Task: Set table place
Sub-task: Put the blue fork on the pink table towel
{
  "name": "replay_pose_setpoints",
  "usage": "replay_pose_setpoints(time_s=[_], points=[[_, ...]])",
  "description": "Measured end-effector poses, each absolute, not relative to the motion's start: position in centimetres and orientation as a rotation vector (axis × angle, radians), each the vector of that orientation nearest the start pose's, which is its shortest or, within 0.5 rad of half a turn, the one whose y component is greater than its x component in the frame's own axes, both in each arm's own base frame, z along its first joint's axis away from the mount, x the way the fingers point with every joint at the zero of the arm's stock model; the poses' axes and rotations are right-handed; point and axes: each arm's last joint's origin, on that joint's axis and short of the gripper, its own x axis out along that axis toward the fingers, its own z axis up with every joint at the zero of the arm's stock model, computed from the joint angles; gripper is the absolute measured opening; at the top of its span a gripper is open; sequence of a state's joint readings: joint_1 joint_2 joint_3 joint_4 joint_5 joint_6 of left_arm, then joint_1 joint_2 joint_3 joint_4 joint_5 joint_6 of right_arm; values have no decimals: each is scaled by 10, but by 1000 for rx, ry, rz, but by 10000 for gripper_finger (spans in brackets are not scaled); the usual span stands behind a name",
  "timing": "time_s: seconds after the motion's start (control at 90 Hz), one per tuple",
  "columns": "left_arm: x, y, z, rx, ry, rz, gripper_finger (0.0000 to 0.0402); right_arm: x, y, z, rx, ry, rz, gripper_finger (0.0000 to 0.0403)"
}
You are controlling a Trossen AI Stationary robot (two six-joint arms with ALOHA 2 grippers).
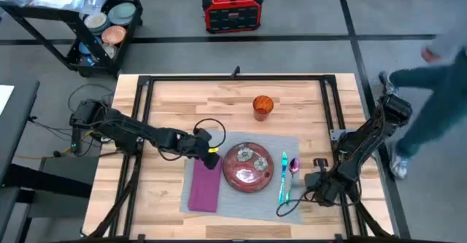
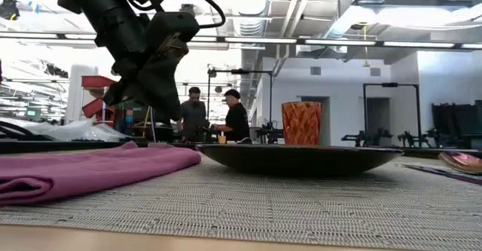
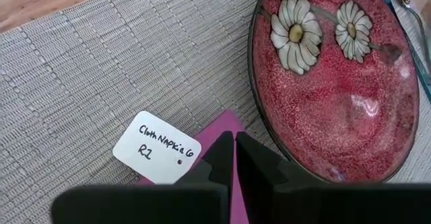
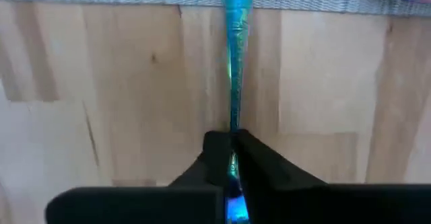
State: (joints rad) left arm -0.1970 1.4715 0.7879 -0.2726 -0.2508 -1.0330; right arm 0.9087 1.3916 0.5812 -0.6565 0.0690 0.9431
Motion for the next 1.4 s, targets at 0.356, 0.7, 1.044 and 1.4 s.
replay_pose_setpoints(time_s=[0.356, 0.7, 1.044, 1.4], points=[[273, -47, 180, -743, 805, 515, 0, 126, 167, 161, 9, 1474, 1, 1], [273, -47, 180, -719, 809, 504, 0, 116, 185, 237, -176, 1513, -5, 0], [261, -34, 214, -659, 563, 646, 0, 235, 123, 259, -494, 1354, 113, 0], [201, -16, 268, -605, 437, 704, 0, 386, 73, 295, -256, 949, 21, 0]])
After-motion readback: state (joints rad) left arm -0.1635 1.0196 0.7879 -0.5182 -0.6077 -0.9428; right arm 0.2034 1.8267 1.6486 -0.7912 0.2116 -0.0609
